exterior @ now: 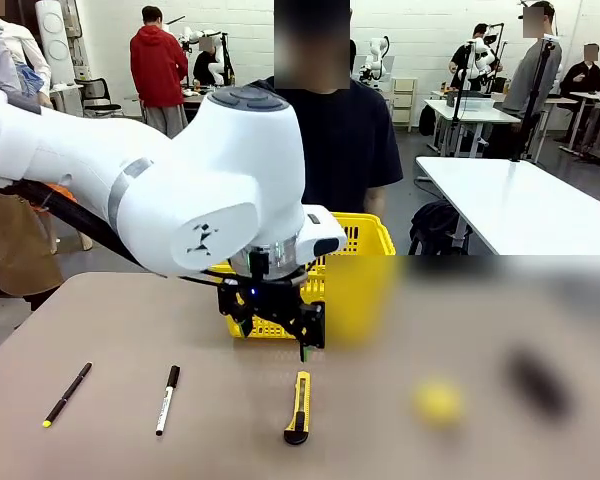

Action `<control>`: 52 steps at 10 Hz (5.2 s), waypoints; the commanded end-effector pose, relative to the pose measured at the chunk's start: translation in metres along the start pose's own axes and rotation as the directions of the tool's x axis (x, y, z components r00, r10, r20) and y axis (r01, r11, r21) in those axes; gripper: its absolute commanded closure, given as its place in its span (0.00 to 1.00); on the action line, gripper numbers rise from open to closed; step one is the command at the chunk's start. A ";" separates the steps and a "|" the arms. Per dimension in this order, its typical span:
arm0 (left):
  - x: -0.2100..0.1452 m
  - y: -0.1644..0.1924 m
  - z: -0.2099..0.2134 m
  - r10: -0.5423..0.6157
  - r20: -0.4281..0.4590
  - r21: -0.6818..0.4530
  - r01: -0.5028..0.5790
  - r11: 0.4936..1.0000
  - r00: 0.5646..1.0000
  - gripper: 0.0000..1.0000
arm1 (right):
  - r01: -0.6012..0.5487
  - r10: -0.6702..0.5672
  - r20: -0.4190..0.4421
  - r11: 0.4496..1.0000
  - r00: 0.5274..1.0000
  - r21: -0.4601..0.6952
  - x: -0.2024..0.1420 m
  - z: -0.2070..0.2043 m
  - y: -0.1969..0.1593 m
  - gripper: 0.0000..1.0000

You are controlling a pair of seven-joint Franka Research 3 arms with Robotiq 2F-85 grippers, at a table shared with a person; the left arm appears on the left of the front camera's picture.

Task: Place the items the person wants into the basket.
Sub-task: Pick up the item the person points to and place it in the Market Basket.

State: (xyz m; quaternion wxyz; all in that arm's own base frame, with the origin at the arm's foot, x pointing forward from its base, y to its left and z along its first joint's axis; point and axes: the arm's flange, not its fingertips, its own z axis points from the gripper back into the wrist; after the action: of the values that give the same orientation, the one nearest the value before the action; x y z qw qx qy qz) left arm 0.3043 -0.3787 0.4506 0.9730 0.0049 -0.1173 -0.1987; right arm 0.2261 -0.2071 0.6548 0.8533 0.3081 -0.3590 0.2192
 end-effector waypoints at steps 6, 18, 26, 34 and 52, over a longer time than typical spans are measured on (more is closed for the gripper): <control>0.001 -0.047 -0.118 0.214 0.015 0.110 -0.214 0.971 0.977 0.00 | -0.013 0.013 0.012 1.000 1.000 0.013 -0.001 -0.002 -0.001 0.00; 0.014 -0.043 -0.157 0.337 0.042 0.028 -0.339 0.941 0.940 0.00 | -0.013 0.013 0.012 1.000 1.000 0.013 -0.001 -0.002 -0.001 0.00; 0.016 -0.040 -0.159 0.285 0.019 0.022 -0.285 0.958 0.958 0.73 | -0.013 0.013 0.012 1.000 1.000 0.013 -0.001 -0.002 -0.001 0.00; 0.017 -0.038 -0.156 0.231 -0.040 0.030 -0.230 0.973 0.972 1.00 | -0.013 0.013 0.012 1.000 1.000 0.013 -0.001 -0.002 -0.001 0.00; 0.201 0.117 0.107 -0.299 0.158 0.058 0.293 0.954 0.941 1.00 | -0.013 0.013 0.012 1.000 1.000 0.013 -0.001 -0.002 -0.001 0.00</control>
State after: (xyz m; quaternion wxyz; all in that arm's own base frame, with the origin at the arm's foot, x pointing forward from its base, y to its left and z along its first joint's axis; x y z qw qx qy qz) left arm 0.4909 -0.3252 0.5977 0.9145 0.0069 -0.1954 -0.3543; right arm 0.2262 -0.2074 0.6544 0.8535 0.3076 -0.3588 0.2196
